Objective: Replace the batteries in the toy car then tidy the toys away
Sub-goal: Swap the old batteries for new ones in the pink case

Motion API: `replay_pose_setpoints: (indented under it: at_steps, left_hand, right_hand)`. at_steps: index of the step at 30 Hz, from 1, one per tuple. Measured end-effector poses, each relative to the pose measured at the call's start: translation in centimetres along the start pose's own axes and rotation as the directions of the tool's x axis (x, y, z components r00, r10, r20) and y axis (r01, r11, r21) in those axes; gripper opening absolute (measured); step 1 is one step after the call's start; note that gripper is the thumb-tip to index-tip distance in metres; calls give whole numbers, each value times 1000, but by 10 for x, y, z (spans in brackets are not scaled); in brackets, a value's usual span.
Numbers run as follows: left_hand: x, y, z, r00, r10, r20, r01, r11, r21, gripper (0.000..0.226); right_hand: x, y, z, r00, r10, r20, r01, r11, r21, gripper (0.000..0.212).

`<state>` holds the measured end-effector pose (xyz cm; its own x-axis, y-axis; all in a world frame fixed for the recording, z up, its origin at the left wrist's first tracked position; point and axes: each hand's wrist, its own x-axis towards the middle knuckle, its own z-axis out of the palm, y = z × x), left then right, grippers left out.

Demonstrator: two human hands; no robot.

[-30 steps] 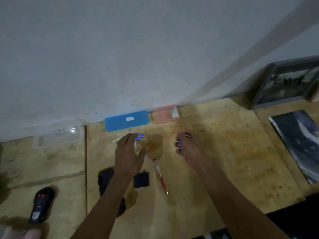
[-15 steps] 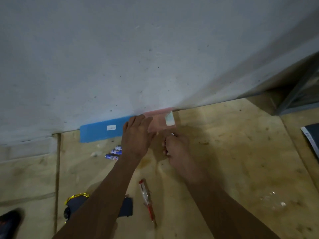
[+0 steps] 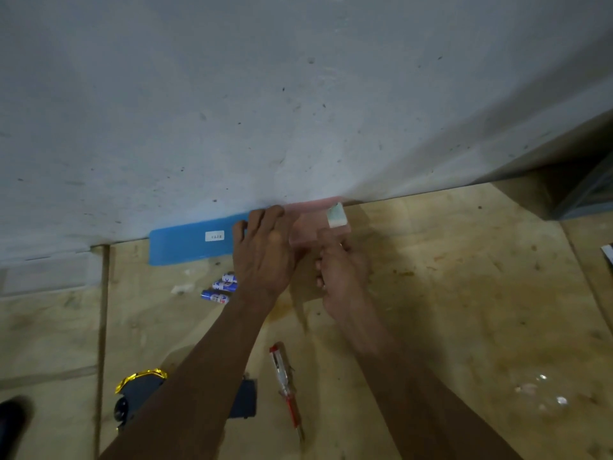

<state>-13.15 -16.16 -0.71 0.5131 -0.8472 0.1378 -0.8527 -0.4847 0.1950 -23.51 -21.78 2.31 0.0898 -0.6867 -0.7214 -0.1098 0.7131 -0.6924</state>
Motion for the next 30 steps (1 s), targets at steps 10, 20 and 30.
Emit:
replay_pose_setpoints:
  at_steps: [10, 20, 30]
  left_hand:
    - [-5, 11, -8, 989, -148, -25, 145, 985, -94, 68]
    - [-19, -1, -4, 999, -26, -42, 22, 996, -83, 43]
    - [-12, -3, -5, 996, 23, -81, -28, 998, -62, 36]
  right_hand:
    - [-6, -60, -34, 951, -195, 240, 263, 918, -297, 15]
    - [12, -98, -30, 875, -167, 455, 406, 766, -499, 21]
    - [34, -69, -16, 599, -254, 759, 800, 223, -557, 29]
